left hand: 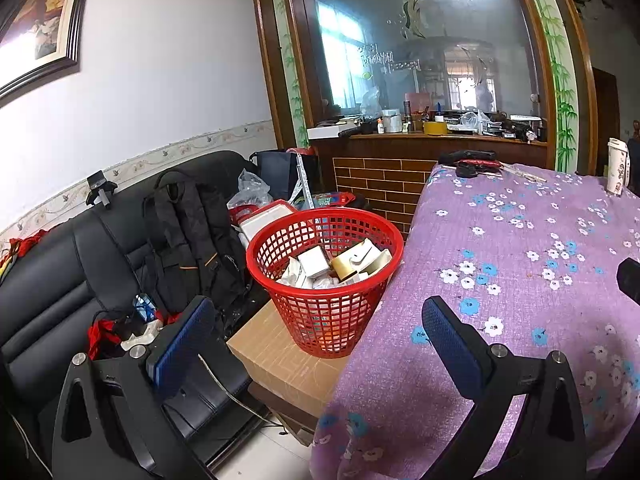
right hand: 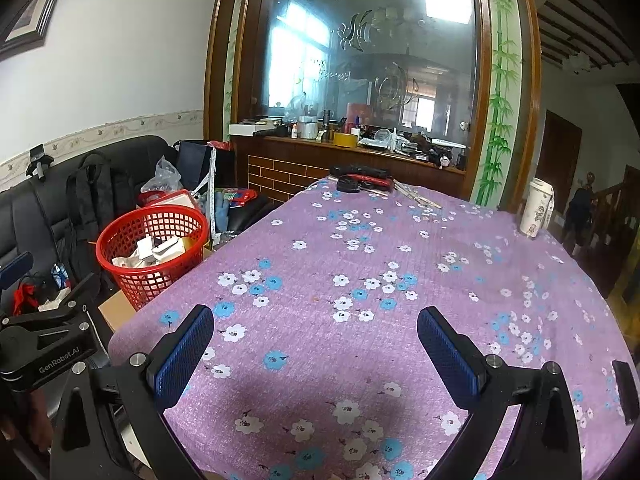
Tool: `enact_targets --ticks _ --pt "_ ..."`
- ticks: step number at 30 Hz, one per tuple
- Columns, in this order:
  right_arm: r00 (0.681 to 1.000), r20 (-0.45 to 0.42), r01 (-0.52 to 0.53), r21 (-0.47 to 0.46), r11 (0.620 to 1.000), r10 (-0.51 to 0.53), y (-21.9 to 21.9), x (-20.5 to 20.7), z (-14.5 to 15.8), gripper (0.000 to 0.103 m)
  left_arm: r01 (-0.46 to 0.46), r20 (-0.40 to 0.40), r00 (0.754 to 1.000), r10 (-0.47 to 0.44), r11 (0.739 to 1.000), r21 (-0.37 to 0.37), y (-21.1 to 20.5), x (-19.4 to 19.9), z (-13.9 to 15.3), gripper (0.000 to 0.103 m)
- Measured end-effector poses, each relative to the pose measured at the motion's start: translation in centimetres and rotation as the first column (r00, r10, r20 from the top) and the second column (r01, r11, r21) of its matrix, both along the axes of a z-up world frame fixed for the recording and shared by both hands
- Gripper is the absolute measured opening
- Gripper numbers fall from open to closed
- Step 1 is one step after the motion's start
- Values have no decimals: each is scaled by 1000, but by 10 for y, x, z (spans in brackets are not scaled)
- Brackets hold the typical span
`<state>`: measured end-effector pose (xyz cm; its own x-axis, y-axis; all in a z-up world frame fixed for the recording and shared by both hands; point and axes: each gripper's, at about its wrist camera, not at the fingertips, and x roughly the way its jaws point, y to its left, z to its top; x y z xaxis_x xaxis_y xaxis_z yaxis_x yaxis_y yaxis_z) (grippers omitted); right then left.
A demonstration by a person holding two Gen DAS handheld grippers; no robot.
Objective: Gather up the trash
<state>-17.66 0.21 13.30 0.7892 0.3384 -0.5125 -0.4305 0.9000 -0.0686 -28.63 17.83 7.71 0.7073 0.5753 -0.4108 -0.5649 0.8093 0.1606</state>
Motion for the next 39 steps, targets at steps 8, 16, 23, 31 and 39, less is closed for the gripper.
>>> enact_targets --ticks 8,16,23,31,39 --pt "1000 -13 2 0 1000 -2 0 2 -2 103 4 -7 1000 -4 1000 -4 -1 0 0 103" --pt "1000 -21 0 -3 1000 0 -1 3 -4 103 5 -9 1000 -5 1000 -3 -1 0 -1 103" --pt "1000 -24 1 -4 1000 -1 0 4 -5 103 5 -9 1000 -5 1000 -2 0 0 -1 103" --pt "1000 -24 1 -4 1000 -2 0 3 -5 103 4 -9 1000 -4 1000 -1 0 -1 -1 103" --pt "1000 -25 4 -4 1000 -4 -1 4 -6 103 7 -10 1000 -7 1000 -2 0 0 -1 103"
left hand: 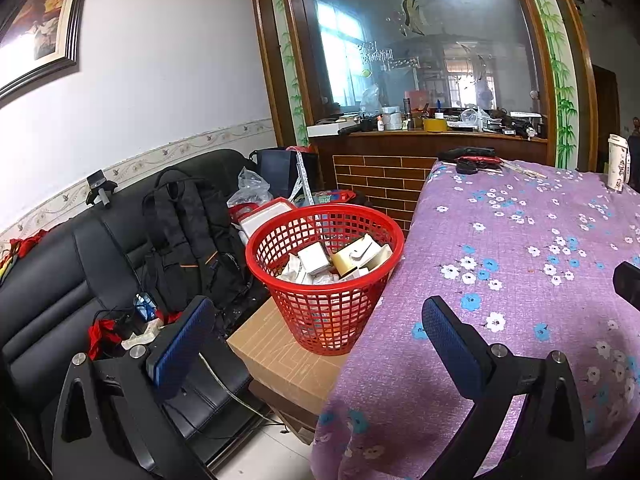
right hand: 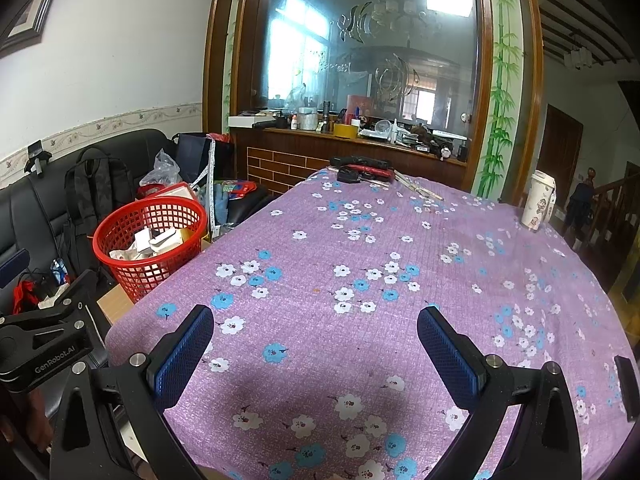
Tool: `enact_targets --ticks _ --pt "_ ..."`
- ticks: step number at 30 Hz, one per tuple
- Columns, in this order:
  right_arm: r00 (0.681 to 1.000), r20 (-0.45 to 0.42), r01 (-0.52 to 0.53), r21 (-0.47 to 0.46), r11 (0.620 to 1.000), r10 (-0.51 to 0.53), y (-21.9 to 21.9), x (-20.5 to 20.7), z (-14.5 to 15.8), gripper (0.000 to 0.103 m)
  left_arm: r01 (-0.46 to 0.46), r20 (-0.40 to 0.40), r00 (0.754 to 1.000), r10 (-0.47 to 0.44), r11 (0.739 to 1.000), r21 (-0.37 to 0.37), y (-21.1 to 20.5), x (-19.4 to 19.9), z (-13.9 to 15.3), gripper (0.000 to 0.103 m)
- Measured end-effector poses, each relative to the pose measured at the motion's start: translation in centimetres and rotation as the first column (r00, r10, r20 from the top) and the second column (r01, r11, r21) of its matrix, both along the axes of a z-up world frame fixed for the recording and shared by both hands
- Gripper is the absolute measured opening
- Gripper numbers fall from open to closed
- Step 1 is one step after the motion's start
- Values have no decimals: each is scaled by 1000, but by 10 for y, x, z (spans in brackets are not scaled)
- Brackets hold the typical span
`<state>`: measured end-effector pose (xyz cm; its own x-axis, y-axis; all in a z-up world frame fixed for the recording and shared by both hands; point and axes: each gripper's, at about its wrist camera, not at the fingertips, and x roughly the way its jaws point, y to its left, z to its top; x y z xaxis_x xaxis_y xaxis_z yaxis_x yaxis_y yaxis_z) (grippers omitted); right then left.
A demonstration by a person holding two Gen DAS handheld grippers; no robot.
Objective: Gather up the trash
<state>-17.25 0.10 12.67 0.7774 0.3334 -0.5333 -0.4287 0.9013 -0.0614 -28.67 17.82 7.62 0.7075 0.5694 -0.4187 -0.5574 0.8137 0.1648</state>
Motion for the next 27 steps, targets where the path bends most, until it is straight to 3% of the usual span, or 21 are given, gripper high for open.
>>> enact_targets --ticks 27 --pt "1000 -7 0 -1 1000 0 -1 0 -5 103 2 -2 1000 -2 1000 3 0 0 2 103"
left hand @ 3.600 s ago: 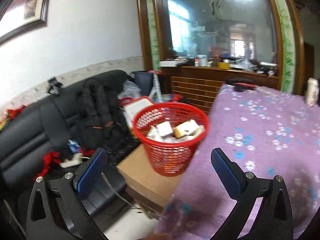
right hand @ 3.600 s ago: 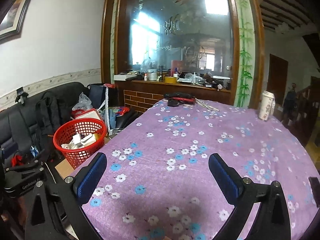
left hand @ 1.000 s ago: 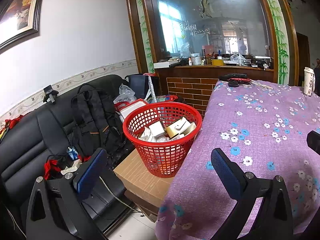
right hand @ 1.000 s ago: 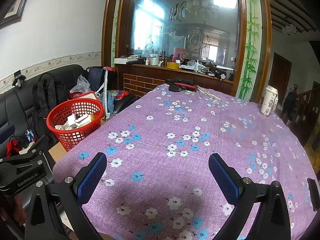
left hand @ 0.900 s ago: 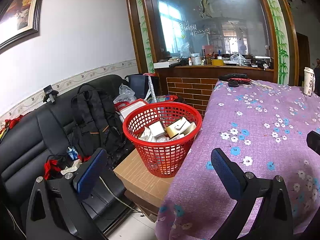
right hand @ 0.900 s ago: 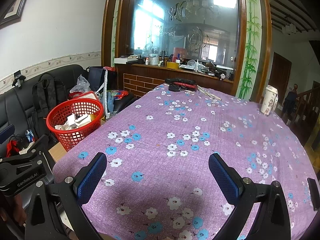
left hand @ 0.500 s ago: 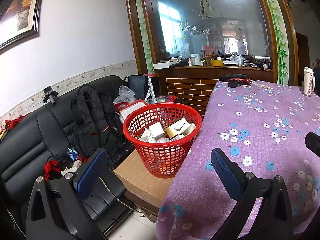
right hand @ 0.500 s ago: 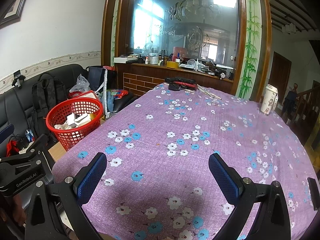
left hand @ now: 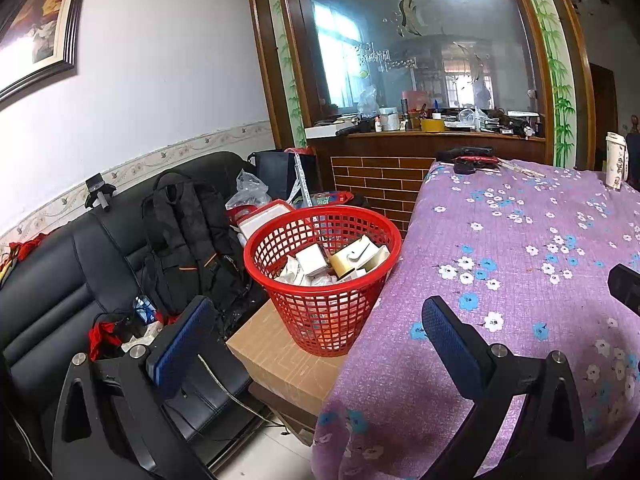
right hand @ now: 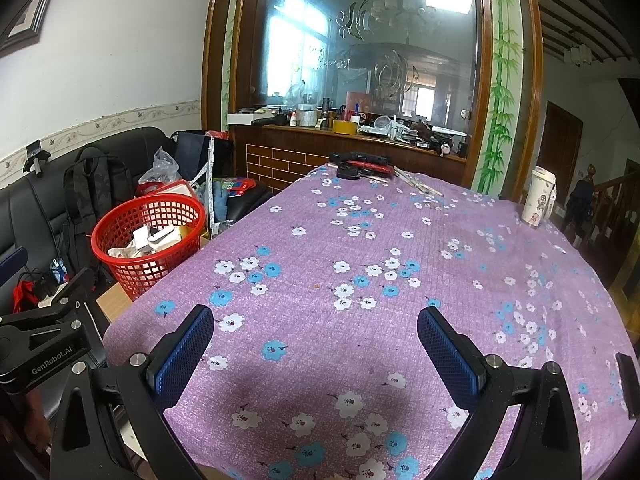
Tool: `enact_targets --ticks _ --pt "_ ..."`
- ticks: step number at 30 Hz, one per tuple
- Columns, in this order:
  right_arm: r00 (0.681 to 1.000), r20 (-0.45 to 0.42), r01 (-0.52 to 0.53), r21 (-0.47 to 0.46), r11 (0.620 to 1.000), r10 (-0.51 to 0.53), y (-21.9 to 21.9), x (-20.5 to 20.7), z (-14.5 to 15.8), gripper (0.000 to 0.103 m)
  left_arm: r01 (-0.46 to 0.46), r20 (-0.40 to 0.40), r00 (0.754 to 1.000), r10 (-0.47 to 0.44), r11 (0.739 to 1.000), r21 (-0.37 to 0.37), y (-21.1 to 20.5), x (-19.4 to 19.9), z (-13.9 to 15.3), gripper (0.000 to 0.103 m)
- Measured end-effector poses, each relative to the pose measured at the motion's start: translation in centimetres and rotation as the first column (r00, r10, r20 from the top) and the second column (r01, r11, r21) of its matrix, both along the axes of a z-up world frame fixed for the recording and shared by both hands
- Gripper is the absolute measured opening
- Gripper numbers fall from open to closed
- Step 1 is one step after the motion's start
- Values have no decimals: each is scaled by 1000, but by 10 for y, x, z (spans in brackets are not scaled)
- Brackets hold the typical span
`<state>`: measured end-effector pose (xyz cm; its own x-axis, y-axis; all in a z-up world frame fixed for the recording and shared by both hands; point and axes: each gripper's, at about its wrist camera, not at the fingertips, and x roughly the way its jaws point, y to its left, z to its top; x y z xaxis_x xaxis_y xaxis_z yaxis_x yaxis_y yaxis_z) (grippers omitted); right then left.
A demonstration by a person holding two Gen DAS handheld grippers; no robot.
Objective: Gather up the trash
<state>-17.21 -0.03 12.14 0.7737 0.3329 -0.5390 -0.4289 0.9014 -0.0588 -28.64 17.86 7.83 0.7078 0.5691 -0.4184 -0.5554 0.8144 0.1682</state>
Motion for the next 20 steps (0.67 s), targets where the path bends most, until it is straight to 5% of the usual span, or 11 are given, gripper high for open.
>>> enact_targets --ticks 15,20 --pt "993 -89 80 23 997 -78 -32 32 -10 103 118 -48 992 -118 993 -12 -11 40 10 103" --pt "963 -175 209 14 978 -204 -80 81 -10 103 307 -130 938 -323 943 -129 -40 97 10 103"
